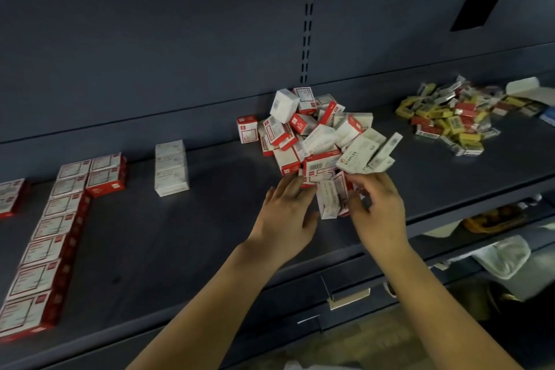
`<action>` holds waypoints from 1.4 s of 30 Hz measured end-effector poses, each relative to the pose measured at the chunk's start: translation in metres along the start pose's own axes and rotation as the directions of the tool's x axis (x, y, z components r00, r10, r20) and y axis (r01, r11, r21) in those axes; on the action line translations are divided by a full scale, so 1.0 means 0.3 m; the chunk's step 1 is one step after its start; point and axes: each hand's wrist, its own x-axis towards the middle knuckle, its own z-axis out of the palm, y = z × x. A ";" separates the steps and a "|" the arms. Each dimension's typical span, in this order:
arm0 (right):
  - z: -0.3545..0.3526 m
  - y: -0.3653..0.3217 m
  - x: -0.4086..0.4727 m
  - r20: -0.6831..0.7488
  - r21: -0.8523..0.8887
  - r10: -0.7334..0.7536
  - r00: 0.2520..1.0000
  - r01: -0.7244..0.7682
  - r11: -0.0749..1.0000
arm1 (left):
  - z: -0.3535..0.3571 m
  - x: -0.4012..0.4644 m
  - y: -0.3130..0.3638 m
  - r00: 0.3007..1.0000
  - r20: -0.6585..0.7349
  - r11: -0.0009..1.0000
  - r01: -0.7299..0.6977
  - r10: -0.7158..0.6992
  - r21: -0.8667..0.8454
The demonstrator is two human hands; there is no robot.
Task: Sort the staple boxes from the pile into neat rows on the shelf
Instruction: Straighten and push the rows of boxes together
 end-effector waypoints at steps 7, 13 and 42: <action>0.016 0.038 -0.004 0.136 -0.057 0.125 0.983 -0.118 0.991 | 0.031 0.020 0.035 0.999 0.032 1.000 -0.015 0.016 -0.021; 0.003 0.042 0.011 0.089 -0.010 0.089 0.992 -0.089 0.996 | 0.040 0.019 0.033 0.994 0.098 0.999 -0.052 0.052 -0.009; -0.016 -0.007 0.064 -0.014 0.283 0.272 0.962 -0.257 0.924 | -0.004 -0.027 -0.013 0.994 0.102 0.999 -0.033 0.037 -0.039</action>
